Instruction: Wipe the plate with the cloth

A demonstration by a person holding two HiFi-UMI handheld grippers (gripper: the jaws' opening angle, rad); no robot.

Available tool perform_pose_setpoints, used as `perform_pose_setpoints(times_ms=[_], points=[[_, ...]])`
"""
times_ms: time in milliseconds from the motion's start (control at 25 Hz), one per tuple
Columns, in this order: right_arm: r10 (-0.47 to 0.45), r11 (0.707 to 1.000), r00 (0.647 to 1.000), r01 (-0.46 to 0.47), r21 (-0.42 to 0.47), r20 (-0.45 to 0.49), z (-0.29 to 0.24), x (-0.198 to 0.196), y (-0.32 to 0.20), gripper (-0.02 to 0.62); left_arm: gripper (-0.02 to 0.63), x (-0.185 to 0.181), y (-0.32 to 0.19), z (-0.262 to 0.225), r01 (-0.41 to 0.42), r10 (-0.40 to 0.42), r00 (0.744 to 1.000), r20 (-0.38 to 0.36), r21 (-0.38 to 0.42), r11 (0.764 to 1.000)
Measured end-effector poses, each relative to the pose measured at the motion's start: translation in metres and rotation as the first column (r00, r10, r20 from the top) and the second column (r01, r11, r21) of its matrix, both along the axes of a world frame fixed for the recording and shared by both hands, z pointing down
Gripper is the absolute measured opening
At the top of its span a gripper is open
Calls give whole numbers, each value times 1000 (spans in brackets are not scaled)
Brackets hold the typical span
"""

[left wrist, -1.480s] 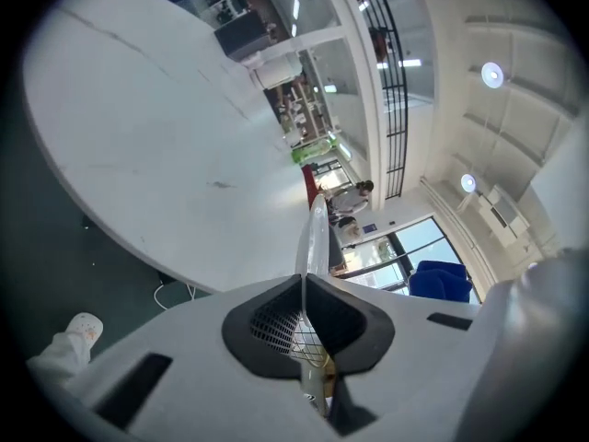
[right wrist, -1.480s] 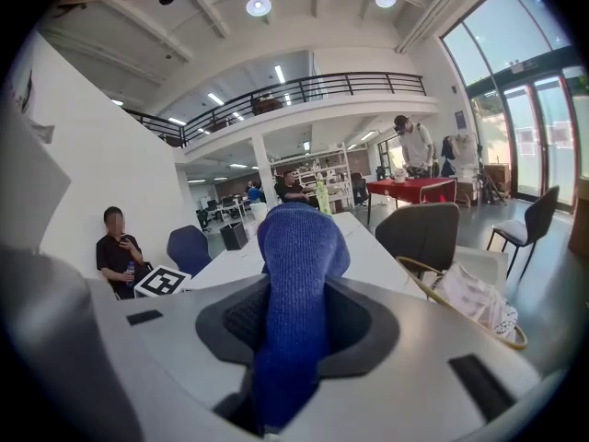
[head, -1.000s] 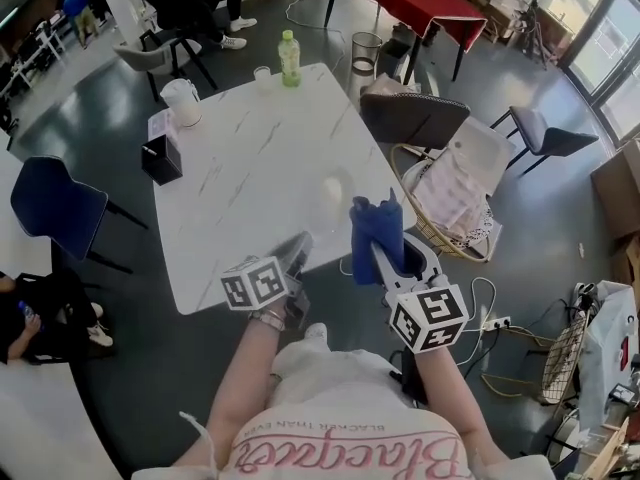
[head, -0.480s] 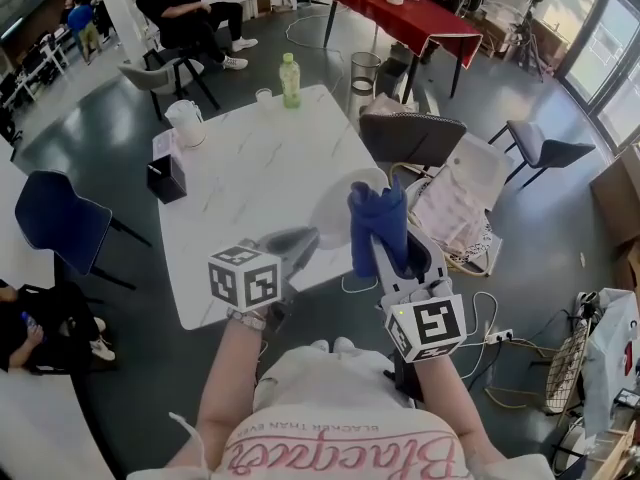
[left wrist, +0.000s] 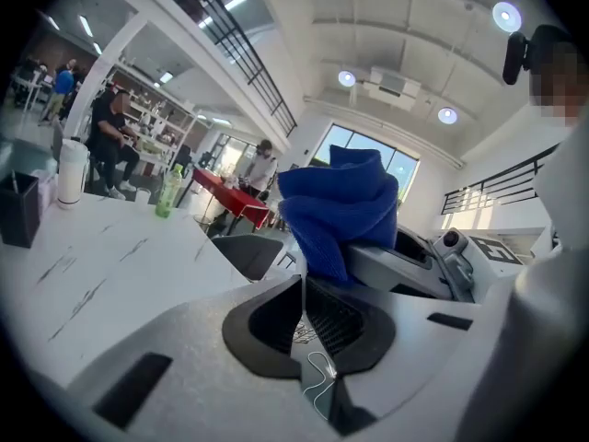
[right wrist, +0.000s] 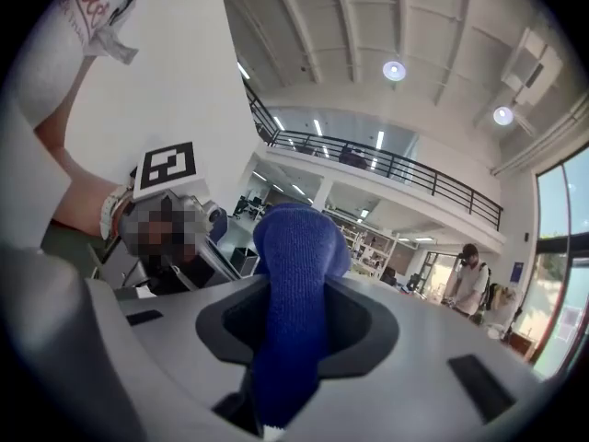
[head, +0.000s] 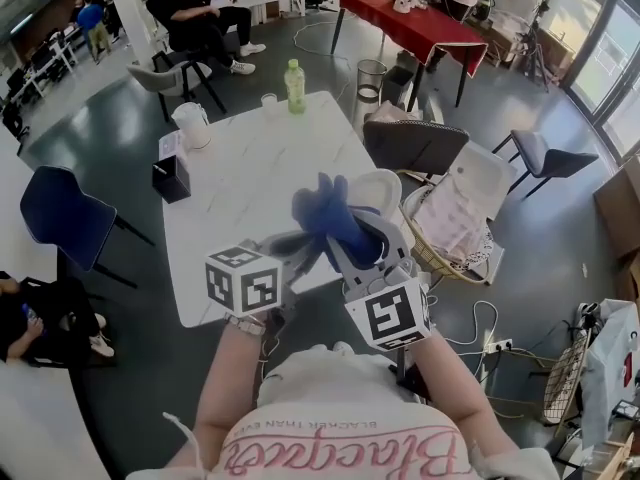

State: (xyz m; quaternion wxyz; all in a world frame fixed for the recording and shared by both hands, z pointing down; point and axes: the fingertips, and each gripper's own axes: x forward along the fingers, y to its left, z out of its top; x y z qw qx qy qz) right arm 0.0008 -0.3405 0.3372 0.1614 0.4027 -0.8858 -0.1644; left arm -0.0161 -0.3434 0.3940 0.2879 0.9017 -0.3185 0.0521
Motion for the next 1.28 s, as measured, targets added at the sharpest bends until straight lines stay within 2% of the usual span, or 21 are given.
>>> perform_pose_setpoints(times_ms=[240,440,600,720,880,960,1080,1280], points=[[51,998,998,-52,31,30,-13,3,-17,117,12,-12,5,-6,34,-34,999,-14,2,999],[165,985,981,-168,24,107,-27,37,-36,117,12,-17,10,-14,41,-41,999,-14,18,999],[276,959,949,-282,15,155,-33,78,-48,117,12,-15,15,-17,47,-46,998,-44,18,999],[352,933,922,-359,15,158,-33,107,-53,117,12,-16,17,-19,57,-56,997,-60,15,998],[407,909,891,-416,6,200,-36,134,-47,117,12,-20,13,-19,73,-72,994,-85,15,997],[396,913,887,-407,-3,239,-40,137,-35,117,12,-22,12,-20,80,-78,992,-103,13,997],[334,939,904,-344,-8,267,-45,120,-15,117,12,-24,10,-22,91,-88,989,-117,16,996],[138,990,955,-131,-41,264,-37,49,14,117,12,-24,7,-25,95,-92,986,-137,10,995]])
